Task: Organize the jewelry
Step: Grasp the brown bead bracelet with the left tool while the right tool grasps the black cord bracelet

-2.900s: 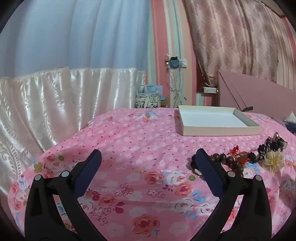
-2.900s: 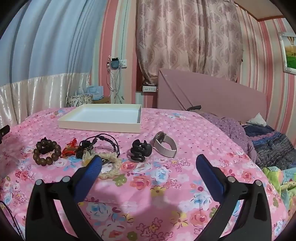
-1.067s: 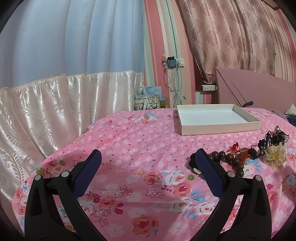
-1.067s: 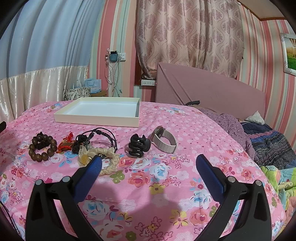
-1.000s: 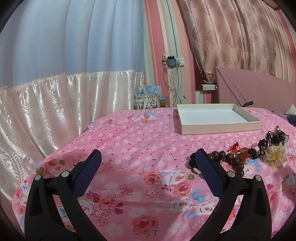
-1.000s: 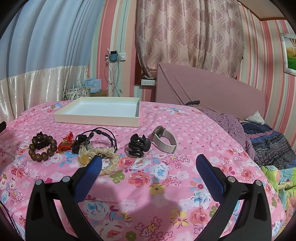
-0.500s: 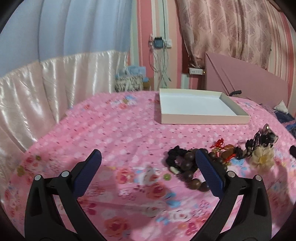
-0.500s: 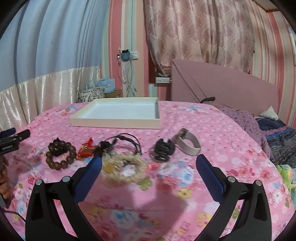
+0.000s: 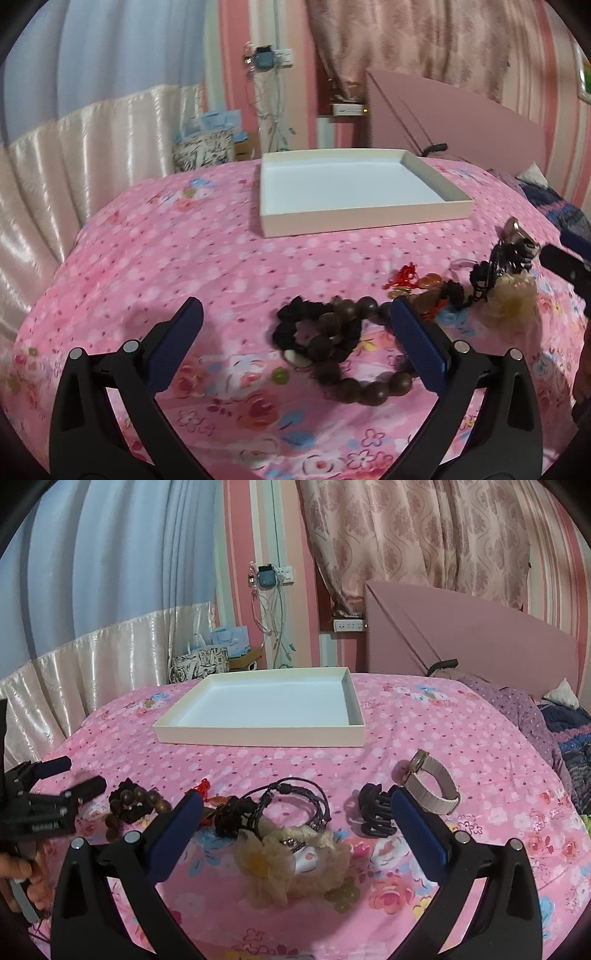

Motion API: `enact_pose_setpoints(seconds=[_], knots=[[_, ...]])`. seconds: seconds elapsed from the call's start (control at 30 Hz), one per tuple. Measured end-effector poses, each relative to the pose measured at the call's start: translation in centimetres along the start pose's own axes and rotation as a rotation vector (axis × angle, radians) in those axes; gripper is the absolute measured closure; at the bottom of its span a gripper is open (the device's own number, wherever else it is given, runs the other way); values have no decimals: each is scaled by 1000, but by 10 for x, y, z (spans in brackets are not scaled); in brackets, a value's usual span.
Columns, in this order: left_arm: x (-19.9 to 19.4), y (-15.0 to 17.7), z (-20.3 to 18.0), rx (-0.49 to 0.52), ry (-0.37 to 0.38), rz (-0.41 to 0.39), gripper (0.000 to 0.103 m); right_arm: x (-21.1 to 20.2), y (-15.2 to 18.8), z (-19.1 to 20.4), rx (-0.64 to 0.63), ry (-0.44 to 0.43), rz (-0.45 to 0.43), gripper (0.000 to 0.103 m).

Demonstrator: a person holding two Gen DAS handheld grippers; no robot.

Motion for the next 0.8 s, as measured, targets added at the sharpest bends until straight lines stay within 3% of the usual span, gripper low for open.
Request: enact_pose_setpoints(seconds=[0.17,0.33,0.57,0.8], knots=[[13,5,-6,-11,26,40,27,4,-1,-5,5,10,8,2],[22,11,-9,-26,45,69,32,10,-1,-11,21,5,21,2],[44,16,-14,-32,40,146,57,32,1,-8,35,-19,72,2],[61,23,-28,-10,40,180,57,58,6,2,71,-40,121,2]])
Point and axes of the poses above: each gripper's, at about its wrist camera, not at the fingertips, and x roughly the way its jaws point, z to its left, y to its underside, the point moved 9 cm from there along x, roughly the way its jaws point, and after that the axes turned 1 degree about y, right-handed, at the moved point
